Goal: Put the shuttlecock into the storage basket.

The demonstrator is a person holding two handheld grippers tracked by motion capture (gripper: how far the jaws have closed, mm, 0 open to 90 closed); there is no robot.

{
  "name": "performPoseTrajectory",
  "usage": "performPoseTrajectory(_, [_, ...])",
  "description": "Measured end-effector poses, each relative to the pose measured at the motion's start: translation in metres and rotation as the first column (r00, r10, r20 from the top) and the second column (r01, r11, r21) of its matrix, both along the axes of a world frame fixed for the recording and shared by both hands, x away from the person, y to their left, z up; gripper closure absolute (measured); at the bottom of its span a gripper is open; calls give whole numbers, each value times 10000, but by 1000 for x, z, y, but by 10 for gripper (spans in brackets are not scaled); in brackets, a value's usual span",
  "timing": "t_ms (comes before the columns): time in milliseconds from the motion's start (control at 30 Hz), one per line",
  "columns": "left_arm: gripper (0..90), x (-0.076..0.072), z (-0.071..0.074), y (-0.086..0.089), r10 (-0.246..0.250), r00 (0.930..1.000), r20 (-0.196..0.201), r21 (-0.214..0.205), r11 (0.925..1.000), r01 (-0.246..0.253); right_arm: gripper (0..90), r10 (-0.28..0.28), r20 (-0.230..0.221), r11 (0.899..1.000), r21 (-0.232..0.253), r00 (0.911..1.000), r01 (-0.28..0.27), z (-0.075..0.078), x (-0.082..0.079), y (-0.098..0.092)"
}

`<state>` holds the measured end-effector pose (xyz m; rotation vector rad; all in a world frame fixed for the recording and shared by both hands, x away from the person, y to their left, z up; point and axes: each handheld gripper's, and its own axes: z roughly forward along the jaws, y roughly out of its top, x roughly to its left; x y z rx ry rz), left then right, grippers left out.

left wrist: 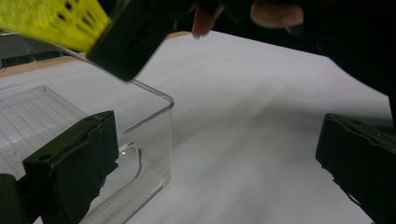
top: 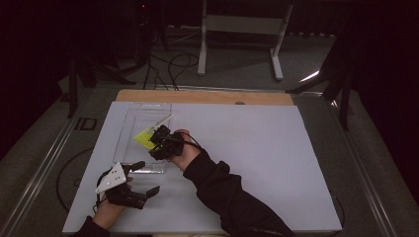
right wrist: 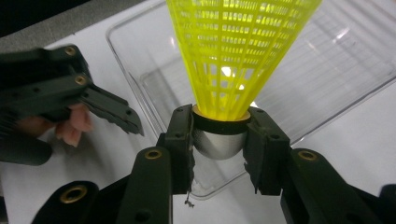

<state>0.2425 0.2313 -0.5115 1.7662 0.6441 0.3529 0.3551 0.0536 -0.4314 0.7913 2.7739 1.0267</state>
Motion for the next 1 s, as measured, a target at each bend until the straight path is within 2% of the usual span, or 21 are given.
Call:
performPoseTrajectory(200, [1,0,0,0,-21,10000,3,-58,10000,21,652,-42,-291,9998,-218,9996,36,-11,2,2])
performPoseTrajectory(467, [1,0,0,0,-43,10000,-40,-104,9999,42,651,-83,-255,9995,-320,9996,75,-20,0,5])
performPoseTrajectory(767, [1,0,0,0,-35,10000,-65,-162,9999,34,650,23,-398,9991,-420,9992,-40,-23,-1,7])
performPoseTrajectory(833, [1,0,0,0,-37,10000,-48,-169,9998,36,649,8,-312,9989,-464,9995,-22,-24,-1,8])
performPoseTrajectory(1000, [1,1,0,1,-4,10000,-72,-238,9997,2,648,62,-395,9995,-322,9992,-75,-25,0,7])
